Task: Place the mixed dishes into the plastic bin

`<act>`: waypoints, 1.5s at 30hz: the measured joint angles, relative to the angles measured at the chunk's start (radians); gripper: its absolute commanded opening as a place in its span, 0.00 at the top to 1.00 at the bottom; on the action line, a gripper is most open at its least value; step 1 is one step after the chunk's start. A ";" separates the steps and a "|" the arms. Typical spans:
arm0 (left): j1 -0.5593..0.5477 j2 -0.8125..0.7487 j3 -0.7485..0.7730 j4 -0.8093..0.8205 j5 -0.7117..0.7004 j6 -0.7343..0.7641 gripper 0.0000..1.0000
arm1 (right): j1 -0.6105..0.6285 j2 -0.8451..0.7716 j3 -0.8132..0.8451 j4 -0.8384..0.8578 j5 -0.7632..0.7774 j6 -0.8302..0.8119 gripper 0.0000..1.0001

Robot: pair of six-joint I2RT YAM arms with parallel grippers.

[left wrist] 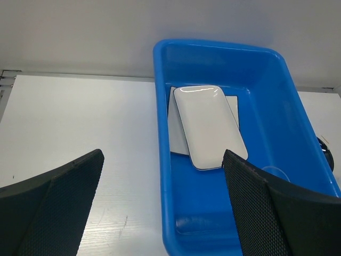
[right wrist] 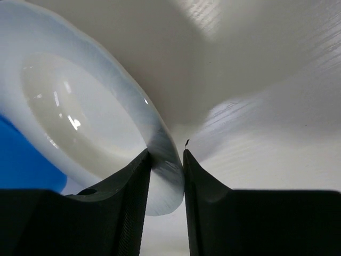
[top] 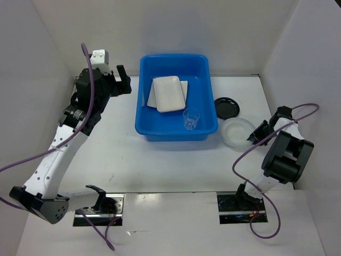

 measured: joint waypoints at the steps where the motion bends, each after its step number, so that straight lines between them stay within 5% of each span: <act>1: 0.000 0.003 0.000 0.000 0.000 0.000 0.00 | 0.000 -0.014 0.000 0.000 -0.006 0.000 0.84; 5: 0.000 0.013 0.000 0.002 0.006 0.000 0.00 | -0.002 -0.073 0.000 0.000 -0.034 -0.001 0.86; 8: 0.000 0.013 0.000 0.003 0.012 0.000 0.00 | -0.009 -0.110 0.006 0.009 -0.118 0.011 1.00; 28: 0.000 0.013 0.000 0.024 0.037 -0.001 0.00 | -0.013 -0.229 0.063 -0.070 -0.097 -0.007 1.00; 40: 0.000 -0.004 -0.014 0.028 0.037 -0.006 0.00 | -0.003 -0.395 0.461 -0.146 -0.131 0.052 1.00; 45: 0.000 -0.021 -0.059 0.030 0.041 -0.024 0.00 | 0.113 -0.343 0.567 -0.056 -0.205 0.106 1.00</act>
